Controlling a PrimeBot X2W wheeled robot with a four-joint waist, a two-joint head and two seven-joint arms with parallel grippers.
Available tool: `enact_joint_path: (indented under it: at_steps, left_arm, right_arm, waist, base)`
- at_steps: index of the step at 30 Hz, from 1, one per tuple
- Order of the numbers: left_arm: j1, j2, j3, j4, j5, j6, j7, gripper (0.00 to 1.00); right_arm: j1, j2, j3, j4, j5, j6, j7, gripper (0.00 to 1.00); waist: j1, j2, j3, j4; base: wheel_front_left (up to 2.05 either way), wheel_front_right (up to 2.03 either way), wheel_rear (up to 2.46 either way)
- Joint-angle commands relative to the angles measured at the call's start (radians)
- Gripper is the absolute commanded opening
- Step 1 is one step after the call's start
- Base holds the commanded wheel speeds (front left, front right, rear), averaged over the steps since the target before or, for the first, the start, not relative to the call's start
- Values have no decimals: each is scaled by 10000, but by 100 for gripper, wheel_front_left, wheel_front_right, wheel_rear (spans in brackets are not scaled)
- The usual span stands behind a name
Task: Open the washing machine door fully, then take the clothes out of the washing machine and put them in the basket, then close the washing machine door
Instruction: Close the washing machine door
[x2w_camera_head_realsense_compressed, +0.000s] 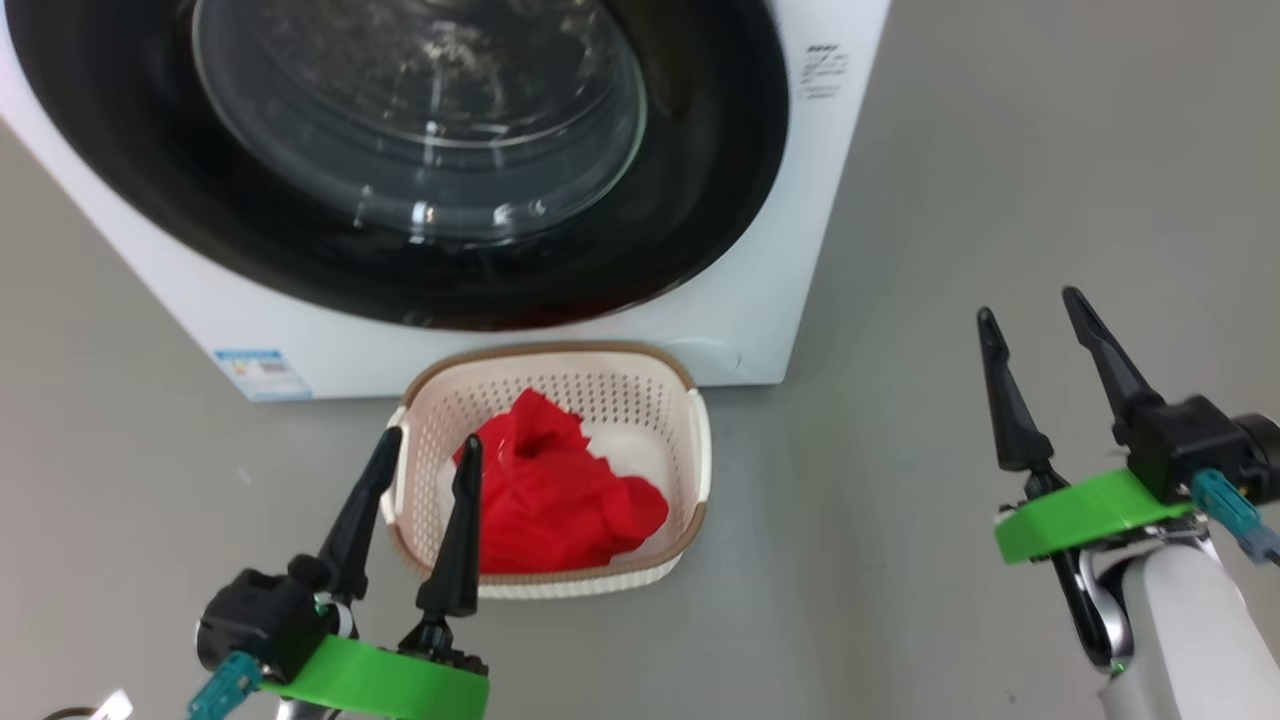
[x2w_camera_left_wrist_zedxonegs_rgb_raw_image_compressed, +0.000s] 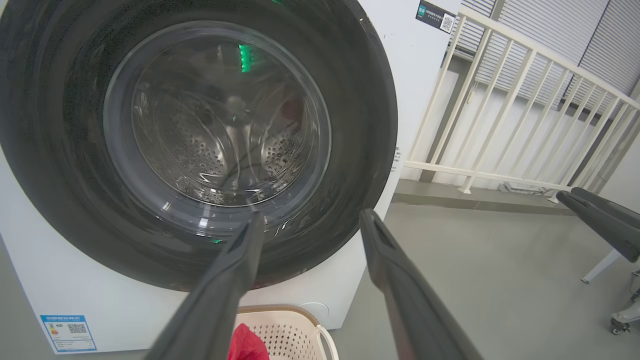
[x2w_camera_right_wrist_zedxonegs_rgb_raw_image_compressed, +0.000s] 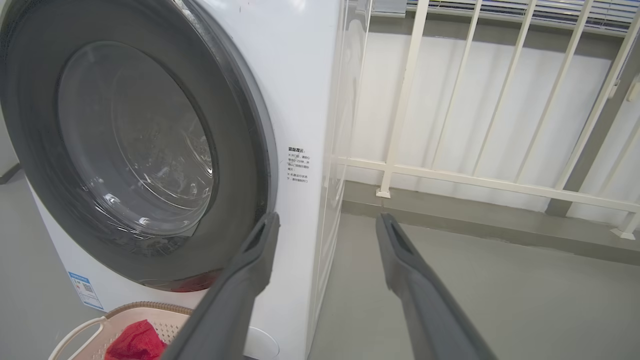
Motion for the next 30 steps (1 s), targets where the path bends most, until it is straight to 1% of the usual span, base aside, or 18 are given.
enact_joint_path:
  at_steps: [1,8,15,23,30]
  left_arm:
    - [101,102,342,-157,93,75,-78,100]
    - [401,102,310,-31,369,115,-78,100]
    - [842,102,612,-120,576,127,-78,100]
    - [1298,102,915,-251,696,117,-78,100]
    - [1392,102,995,-317,732,167,-78,100]
  right_arm:
    - [191,40,81,-466,80,-38,-55,100]
    - [1350,40,-90,-1428,98,-38,-55,100]
    - [2265,41,-65,-2085,275,-38,-55,100]
    - [2866,41,-25,-2664,365,-38,-55,100]
    - [3054,41,-78,-2764,368,-38,-55,100]
  waist:
    - [0,0,-556,-498]
    - [0,0,-1083,-696]
    - [0,0,-1528,-931]
    - [0,0,-1720,-1142]
    - [0,0,-1790,-1212]
  base:
    - [0,0,0]
    - [0,0,0]
    - [0,0,0]
    - [0,0,0]
    - [0,0,0]
